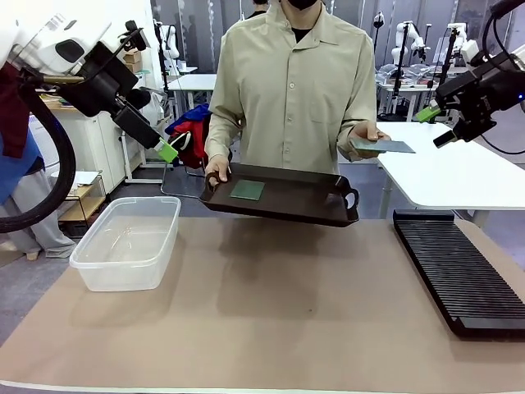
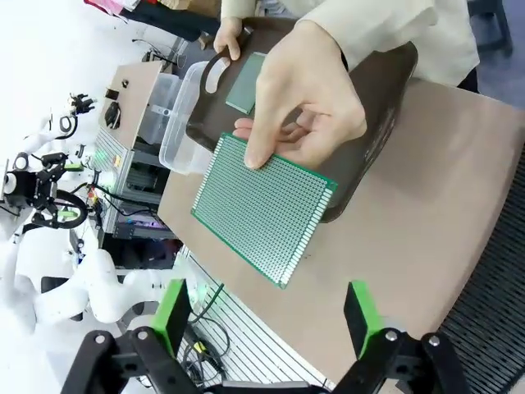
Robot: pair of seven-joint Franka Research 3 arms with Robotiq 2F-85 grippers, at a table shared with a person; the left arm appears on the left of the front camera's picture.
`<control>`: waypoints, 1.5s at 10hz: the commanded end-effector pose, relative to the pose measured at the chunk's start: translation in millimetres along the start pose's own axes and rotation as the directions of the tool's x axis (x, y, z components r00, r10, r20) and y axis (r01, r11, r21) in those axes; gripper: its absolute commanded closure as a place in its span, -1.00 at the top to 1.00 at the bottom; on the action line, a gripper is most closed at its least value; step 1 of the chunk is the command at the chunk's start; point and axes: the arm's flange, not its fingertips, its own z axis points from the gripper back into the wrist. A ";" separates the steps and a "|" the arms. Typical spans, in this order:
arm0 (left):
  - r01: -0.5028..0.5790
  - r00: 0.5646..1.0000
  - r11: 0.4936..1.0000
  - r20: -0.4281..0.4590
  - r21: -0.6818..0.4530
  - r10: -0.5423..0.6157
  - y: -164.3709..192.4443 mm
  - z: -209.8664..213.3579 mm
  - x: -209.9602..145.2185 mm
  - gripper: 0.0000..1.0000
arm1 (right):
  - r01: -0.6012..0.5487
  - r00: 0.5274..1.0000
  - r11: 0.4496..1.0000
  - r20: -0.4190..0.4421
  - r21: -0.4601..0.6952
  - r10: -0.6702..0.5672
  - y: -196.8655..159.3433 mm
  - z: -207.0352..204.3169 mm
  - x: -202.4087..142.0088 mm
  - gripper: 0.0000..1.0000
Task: Sort PCBs into racks and boxes based on the side picked up.
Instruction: Pick up the Blank PCB handed by the Human.
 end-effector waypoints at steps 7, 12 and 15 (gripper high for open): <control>0.007 1.000 1.000 0.004 0.007 -0.007 -0.6 -0.9 -0.7 1.00 | 0.432 0.894 0.873 -0.236 0.229 -0.380 -19.2 -11.2 48.2 1.00; 0.007 1.000 1.000 0.004 0.007 -0.007 -0.6 -0.9 -0.7 1.00 | 0.575 0.814 0.753 -0.322 0.322 -0.484 -75.3 -22.5 54.8 1.00; 0.007 1.000 1.000 0.004 0.007 -0.007 -0.6 -0.9 -0.7 1.00 | 0.561 0.825 0.706 -0.359 0.432 -0.436 -111.5 -51.8 46.2 1.00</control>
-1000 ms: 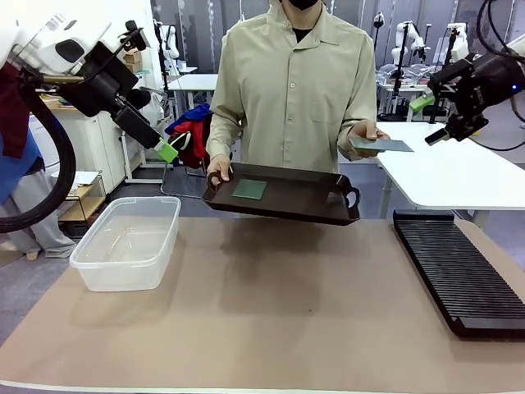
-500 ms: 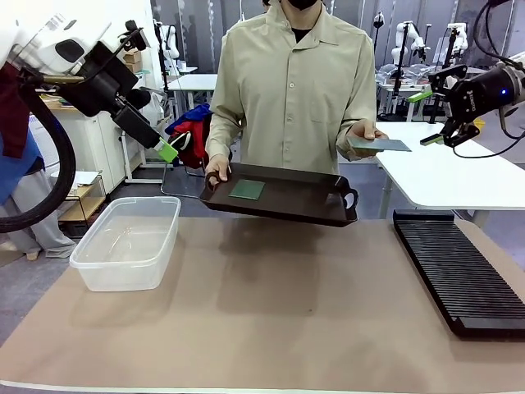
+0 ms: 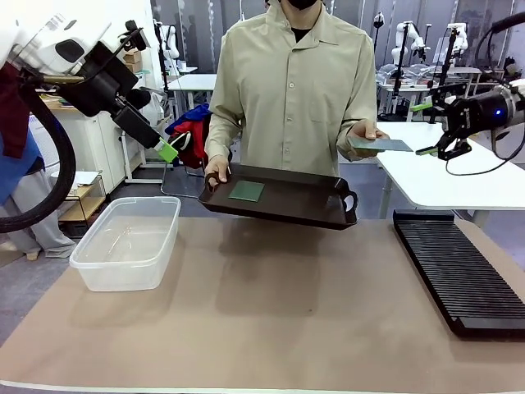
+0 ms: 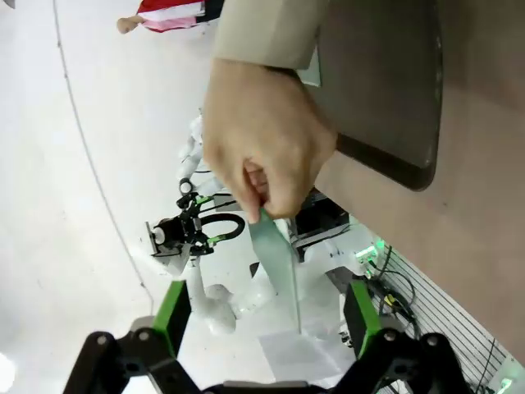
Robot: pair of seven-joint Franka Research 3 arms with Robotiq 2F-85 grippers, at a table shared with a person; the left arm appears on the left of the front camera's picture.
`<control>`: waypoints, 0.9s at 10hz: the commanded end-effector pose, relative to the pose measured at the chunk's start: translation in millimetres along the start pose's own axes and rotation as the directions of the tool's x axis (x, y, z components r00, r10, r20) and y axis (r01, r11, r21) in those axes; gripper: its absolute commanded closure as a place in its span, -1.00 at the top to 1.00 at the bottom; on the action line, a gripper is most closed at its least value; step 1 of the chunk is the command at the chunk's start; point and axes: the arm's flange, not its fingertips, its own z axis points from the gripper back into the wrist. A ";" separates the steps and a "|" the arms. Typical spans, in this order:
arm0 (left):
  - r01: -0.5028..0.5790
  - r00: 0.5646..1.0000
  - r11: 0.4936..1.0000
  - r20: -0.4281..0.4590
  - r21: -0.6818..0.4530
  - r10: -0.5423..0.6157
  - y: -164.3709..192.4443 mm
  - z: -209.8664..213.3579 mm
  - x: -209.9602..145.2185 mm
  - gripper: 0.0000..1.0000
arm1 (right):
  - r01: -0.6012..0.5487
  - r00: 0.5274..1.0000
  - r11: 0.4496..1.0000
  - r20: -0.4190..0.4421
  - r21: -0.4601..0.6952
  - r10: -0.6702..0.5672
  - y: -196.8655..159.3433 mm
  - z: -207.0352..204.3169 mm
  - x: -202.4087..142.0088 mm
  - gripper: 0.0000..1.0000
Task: Sort PCBs into racks and boxes based on the side picked up.
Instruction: Pick up the Blank PCB handed by the Human.
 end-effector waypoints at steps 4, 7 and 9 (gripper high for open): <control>0.006 1.000 1.000 0.003 0.007 -0.006 -0.5 -1.2 -0.9 1.00 | -0.102 0.994 0.985 -0.036 0.140 0.108 -32.1 -24.2 4.9 1.00; 0.006 1.000 1.000 0.003 0.007 -0.006 -0.5 -1.2 -0.9 1.00 | -0.130 0.988 0.966 -0.053 0.222 0.145 -36.3 -36.4 10.3 1.00; 0.006 1.000 1.000 0.003 0.007 -0.006 -0.5 -1.2 -0.9 1.00 | -0.181 0.976 0.951 -0.075 0.250 0.205 -38.8 -42.7 11.8 -0.20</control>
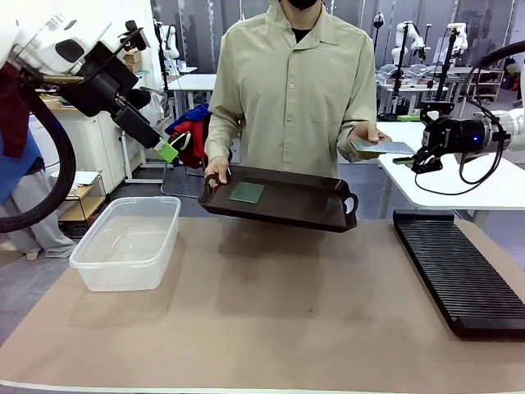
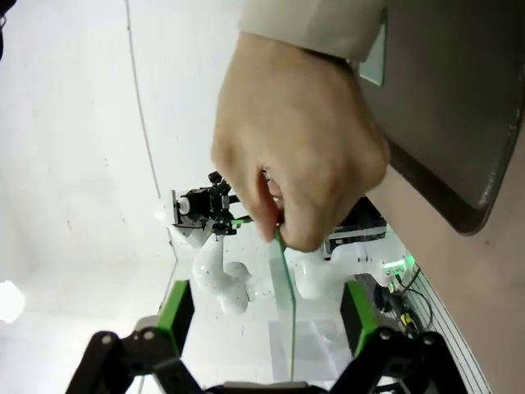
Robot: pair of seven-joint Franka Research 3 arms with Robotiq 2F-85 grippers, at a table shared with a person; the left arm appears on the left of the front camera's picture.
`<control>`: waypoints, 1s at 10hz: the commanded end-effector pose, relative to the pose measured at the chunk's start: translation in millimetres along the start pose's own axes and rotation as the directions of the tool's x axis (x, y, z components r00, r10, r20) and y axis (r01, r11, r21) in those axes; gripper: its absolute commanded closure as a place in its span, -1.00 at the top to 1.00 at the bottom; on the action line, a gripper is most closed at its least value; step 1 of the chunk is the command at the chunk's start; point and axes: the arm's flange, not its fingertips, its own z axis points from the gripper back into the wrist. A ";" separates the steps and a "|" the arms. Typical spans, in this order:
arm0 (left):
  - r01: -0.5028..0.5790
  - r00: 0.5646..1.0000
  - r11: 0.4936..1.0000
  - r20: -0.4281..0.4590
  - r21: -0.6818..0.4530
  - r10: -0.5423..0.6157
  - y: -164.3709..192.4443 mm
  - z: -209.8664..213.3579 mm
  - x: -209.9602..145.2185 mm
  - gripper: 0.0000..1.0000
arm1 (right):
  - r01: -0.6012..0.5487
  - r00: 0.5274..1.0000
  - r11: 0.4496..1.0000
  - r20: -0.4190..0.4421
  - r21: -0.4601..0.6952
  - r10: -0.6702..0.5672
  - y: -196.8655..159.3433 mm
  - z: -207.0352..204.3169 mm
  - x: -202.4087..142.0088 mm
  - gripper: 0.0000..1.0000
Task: Sort PCBs into racks and boxes based on the side picked up.
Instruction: Pick up the Blank PCB handed by the Human.
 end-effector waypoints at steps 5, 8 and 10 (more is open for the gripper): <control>0.006 1.000 1.000 0.003 0.007 -0.006 -0.5 -1.1 -0.8 1.00 | -0.066 0.998 0.997 -0.003 0.050 0.066 -1.8 0.3 4.9 -1.00; 0.006 1.000 1.000 0.003 0.007 -0.006 -0.5 -1.1 -0.8 1.00 | -0.066 0.998 0.997 0.002 0.051 0.066 -1.6 1.1 7.9 -1.00; 0.006 1.000 1.000 0.003 0.007 -0.006 -0.5 -1.1 -0.8 1.00 | -0.058 0.998 0.997 -0.006 0.057 0.058 -0.4 2.5 6.5 -1.00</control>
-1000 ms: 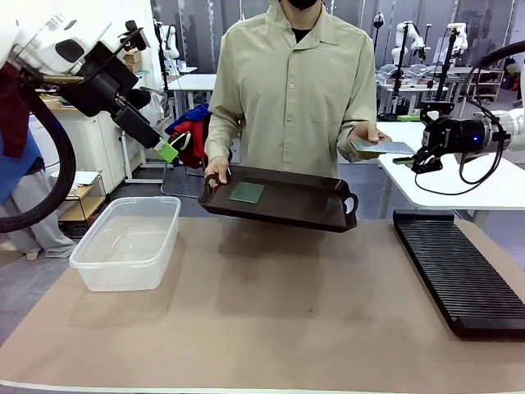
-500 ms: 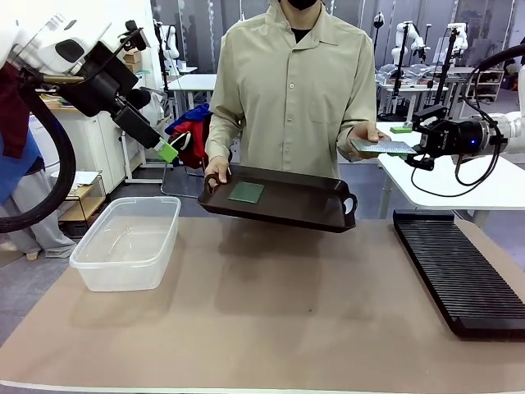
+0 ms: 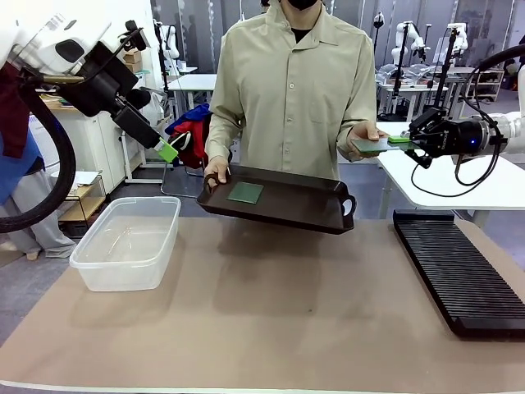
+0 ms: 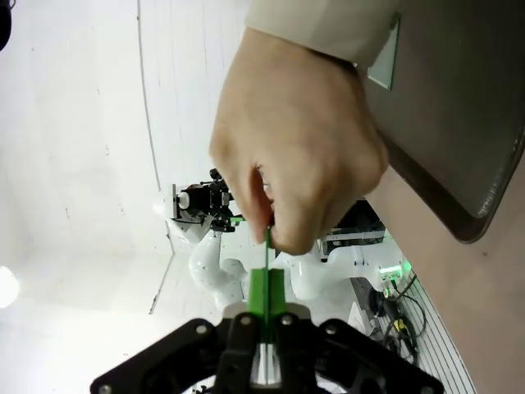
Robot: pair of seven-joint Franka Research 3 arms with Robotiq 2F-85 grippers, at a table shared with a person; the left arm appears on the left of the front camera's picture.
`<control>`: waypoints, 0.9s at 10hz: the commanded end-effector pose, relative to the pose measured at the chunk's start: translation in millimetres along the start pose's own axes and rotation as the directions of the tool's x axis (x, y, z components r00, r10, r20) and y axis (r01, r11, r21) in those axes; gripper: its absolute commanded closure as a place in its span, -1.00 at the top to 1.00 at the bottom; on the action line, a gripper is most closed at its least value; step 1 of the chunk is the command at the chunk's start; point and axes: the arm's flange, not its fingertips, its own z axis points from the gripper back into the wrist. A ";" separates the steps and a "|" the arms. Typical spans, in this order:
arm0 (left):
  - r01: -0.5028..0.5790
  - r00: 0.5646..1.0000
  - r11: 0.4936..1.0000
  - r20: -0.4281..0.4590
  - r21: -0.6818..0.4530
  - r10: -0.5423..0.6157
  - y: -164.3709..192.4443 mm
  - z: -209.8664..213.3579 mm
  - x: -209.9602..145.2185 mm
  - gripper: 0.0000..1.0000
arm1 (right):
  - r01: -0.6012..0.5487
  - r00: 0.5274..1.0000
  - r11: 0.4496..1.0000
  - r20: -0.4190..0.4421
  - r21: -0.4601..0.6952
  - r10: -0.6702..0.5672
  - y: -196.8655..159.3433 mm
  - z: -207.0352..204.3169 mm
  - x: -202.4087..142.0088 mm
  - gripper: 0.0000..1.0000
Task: Sort PCBs into racks and boxes based on the side picked up.
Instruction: Pick up the Blank PCB handed by the Human, then if the short side of the Blank PCB is picked up, insert it into the PCB Rack ; if the long side is picked up, place it in the Organizing box.
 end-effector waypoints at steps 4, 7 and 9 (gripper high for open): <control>0.006 1.000 1.000 0.003 0.007 -0.006 -0.5 -1.1 -0.8 1.00 | -0.029 0.999 0.999 -0.011 0.042 0.030 4.7 5.0 0.6 -1.00; 0.006 1.000 1.000 0.003 0.007 -0.006 -0.5 -1.1 -0.8 1.00 | 0.000 1.000 1.000 0.030 0.011 -0.001 11.4 1.9 3.6 -1.00; 0.006 1.000 1.000 0.003 0.007 -0.006 -0.5 -1.1 -0.8 1.00 | -0.007 1.000 1.000 -0.008 0.004 0.007 3.9 1.8 -0.7 -1.00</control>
